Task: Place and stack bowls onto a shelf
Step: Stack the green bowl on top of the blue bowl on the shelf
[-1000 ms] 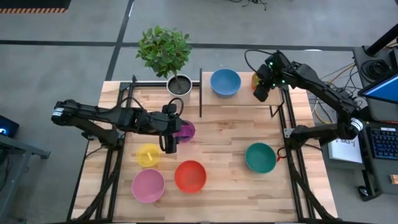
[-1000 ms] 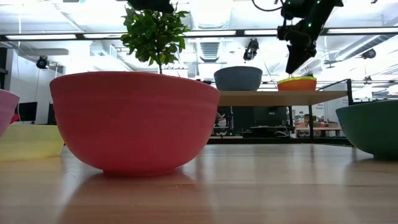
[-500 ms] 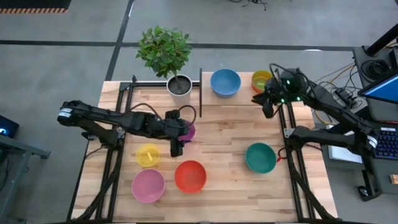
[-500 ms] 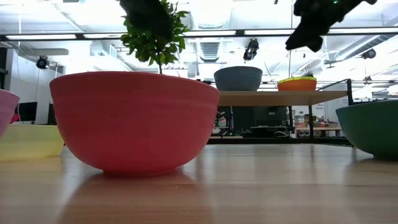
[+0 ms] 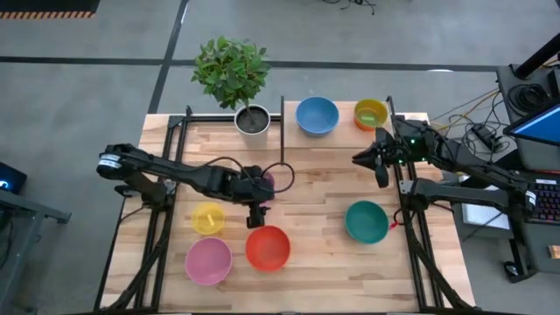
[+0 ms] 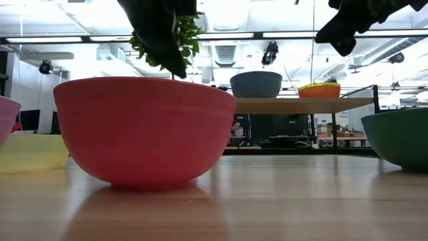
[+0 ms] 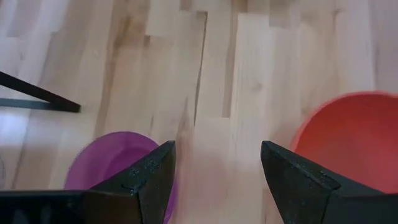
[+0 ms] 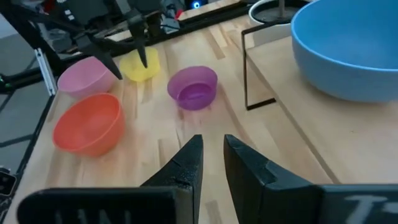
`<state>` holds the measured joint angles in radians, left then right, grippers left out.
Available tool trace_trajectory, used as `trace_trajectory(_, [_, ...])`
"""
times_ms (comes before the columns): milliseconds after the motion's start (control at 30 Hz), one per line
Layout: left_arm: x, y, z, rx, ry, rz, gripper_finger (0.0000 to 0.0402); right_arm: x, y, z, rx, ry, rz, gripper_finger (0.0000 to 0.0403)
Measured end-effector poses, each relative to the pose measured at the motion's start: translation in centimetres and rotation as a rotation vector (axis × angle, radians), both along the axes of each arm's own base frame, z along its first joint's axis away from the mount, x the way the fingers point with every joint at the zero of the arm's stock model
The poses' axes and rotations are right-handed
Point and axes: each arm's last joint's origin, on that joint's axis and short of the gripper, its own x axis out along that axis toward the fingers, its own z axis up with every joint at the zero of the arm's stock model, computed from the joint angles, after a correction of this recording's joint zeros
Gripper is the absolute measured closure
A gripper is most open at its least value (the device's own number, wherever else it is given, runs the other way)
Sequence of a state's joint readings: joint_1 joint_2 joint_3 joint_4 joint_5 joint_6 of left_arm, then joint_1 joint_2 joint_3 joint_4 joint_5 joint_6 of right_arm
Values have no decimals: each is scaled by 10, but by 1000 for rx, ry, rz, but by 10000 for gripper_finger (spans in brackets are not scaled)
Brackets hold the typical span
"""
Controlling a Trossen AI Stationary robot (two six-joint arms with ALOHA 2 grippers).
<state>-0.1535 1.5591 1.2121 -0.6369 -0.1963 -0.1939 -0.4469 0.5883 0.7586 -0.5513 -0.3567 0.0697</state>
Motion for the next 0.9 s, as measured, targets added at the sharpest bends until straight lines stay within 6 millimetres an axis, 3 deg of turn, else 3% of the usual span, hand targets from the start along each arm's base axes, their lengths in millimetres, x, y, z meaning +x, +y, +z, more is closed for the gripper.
trace_trajectory(433, [7, -1, -22, 13, 96, 5, 183, 26, 15, -15, 59, 107, 104, 349])
trace_trajectory(667, [6, 0, -18, 14, 83, 6, 183, 50, 34, -30, 261, 267, 103, 349])
trace_trajectory(900, [5, 0, -17, 16, 82, 6, 183, 59, 51, -39, 499, 519, -3, 349])
